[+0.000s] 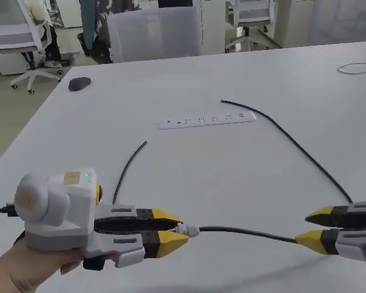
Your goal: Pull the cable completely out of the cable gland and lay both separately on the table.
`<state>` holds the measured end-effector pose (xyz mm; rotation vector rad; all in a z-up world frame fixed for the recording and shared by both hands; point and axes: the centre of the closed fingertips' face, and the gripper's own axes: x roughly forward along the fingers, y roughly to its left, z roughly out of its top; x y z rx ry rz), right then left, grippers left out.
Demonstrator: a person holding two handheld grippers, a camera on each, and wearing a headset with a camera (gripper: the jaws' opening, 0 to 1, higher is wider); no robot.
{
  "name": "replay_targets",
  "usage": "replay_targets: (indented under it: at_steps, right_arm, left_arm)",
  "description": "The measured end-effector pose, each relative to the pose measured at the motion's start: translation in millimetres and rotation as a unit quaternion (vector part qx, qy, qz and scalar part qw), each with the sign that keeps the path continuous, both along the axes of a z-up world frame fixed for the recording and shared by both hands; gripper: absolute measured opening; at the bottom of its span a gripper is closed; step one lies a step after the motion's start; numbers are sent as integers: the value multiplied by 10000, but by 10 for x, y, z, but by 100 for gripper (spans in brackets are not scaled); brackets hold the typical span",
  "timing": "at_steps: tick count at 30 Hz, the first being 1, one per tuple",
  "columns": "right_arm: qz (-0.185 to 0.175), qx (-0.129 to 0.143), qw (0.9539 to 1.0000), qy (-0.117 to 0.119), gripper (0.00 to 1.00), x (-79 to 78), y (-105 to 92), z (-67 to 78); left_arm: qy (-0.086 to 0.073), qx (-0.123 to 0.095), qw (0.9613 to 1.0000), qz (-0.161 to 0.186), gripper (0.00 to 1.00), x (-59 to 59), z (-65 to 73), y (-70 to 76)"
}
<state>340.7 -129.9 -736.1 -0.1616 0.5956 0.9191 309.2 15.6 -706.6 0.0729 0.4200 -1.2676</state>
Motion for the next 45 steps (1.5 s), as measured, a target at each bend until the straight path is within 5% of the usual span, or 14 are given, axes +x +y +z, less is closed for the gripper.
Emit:
replay_targets:
  at_steps: [4, 9, 16, 19, 30, 35, 45]
  right_arm:
    - [564, 256, 9978, -234, 25, -51, 420, 281]
    - [1357, 112, 9905, -201, 21, -265, 899, 277]
    - [1864, -77, 9816, -408, 12, -366, 1207, 279]
    - [1899, -77, 9804, -527, 6, -353, 1226, 317]
    - [2019, -235, 9783, -400, 0, -421, 1207, 245]
    - [1554, -225, 9872, -291, 0, -334, 1112, 240]
    - [948, -208, 9950, -243, 0, -268, 705, 100]
  left_arm:
    - [-25, 85, 9999, -79, 15, -30, -17, -18]
    - [-20, 108, 9999, -117, 15, -51, -16, -29]
    - [-123, 41, 9998, -163, 15, -64, 74, -66]
    - [-160, 63, 9997, -190, 15, -75, 80, -70]
    - [-190, 88, 9995, -256, 15, -81, 70, -97]
    - [-192, 31, 9997, -165, 15, -40, 97, -102]
    - [-282, 52, 9996, -50, 15, 17, 132, 27]
